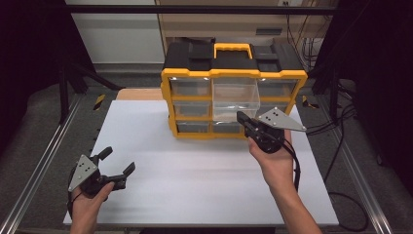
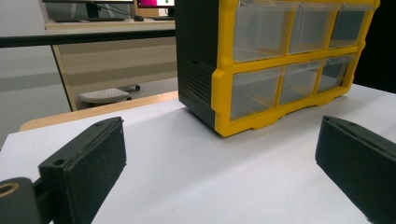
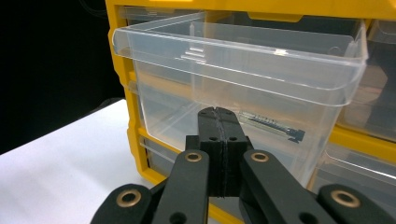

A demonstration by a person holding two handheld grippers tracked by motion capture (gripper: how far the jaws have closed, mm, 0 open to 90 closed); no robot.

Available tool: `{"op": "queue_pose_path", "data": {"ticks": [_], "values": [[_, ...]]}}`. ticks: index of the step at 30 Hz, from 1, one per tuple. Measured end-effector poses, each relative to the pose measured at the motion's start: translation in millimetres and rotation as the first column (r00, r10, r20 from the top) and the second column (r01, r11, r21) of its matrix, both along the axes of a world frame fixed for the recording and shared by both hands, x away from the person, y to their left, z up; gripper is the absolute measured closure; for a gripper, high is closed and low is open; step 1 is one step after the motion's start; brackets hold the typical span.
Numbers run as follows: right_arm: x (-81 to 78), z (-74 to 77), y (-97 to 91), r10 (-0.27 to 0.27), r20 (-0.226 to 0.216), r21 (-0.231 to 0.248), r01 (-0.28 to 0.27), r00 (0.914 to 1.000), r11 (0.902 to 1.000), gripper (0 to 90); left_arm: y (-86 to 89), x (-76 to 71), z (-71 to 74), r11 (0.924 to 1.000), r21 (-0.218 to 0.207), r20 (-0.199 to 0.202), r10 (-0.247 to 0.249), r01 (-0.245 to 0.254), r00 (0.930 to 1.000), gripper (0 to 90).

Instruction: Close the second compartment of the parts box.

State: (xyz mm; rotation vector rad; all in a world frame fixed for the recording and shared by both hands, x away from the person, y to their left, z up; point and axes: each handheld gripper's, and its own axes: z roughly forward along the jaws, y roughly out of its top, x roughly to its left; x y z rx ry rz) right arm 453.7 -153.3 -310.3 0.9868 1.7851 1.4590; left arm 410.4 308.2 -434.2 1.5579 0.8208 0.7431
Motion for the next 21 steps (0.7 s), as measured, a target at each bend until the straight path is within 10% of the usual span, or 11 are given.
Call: {"op": "queue_pose_path", "data": {"ticks": [21], "values": [[5.9, 0.0, 1.4, -0.002, -0.013, 0.031, 0.002, 0.9999, 0.9995, 90.0, 0.4, 0.0, 0.2, 1.0000, -0.001, 0.001, 0.000, 0.000, 1.0000, 2.0]]}}
